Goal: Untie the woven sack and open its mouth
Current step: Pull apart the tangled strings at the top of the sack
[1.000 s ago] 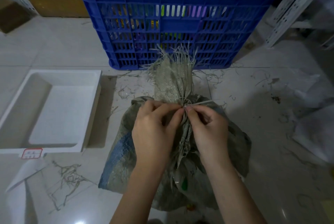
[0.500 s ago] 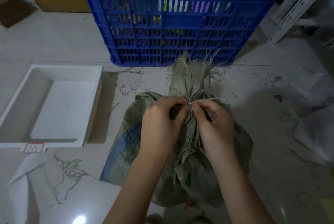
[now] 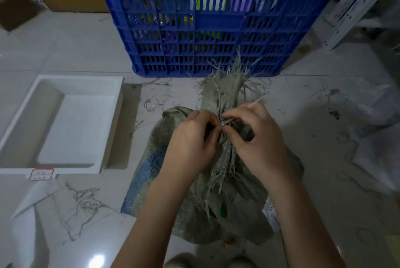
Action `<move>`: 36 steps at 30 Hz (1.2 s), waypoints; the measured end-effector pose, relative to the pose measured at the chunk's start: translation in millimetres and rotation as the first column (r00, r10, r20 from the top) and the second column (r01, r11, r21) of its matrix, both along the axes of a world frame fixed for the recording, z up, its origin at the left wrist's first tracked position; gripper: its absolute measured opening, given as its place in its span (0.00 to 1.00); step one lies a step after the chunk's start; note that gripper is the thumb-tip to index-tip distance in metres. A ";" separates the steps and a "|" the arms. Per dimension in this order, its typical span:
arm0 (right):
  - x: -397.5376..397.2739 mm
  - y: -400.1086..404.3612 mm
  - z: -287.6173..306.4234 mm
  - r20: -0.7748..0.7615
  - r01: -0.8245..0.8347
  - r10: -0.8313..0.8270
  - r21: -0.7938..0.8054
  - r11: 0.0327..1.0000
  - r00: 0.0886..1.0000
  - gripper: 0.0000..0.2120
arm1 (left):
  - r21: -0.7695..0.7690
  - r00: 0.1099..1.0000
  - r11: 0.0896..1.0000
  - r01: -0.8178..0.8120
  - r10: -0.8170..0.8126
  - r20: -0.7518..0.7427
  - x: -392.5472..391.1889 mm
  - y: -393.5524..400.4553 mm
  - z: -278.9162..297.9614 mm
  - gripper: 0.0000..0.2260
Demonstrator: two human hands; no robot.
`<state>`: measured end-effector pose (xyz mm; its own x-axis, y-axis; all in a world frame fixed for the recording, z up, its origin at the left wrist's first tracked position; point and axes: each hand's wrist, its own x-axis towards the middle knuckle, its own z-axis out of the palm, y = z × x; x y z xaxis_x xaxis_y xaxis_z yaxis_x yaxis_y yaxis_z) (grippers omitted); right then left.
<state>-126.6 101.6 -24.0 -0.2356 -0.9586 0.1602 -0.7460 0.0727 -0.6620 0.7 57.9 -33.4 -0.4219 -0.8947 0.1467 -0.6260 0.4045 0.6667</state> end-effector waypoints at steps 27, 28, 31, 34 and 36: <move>3.9 6.3 -15.2 0.367 0.026 -0.003 -0.058 0.998 0.930 0.14 | 0.084 0.968 0.995 -0.048 0.067 -0.242 4.5 5.8 -5.7 0.03; 4.0 6.1 -15.4 0.380 0.034 -0.006 -0.069 0.997 0.925 0.14 | 0.110 0.959 0.993 -0.050 0.078 -0.272 5.0 6.3 -6.2 0.03; 3.3 4.7 -16.7 0.403 0.043 -0.006 -0.082 0.996 0.915 0.14 | 0.114 0.954 0.993 -0.028 0.061 -0.295 6.7 6.8 -6.8 0.04; 4.0 3.6 -15.5 0.395 0.030 0.002 -0.074 0.997 0.919 0.16 | -0.033 0.988 0.999 0.002 -0.007 -0.152 5.1 7.9 -6.1 0.10; 4.3 3.6 -13.9 0.391 0.018 0.012 -0.073 0.997 0.920 0.15 | -0.104 0.992 0.994 -0.030 0.017 -0.122 3.2 8.3 -3.7 0.10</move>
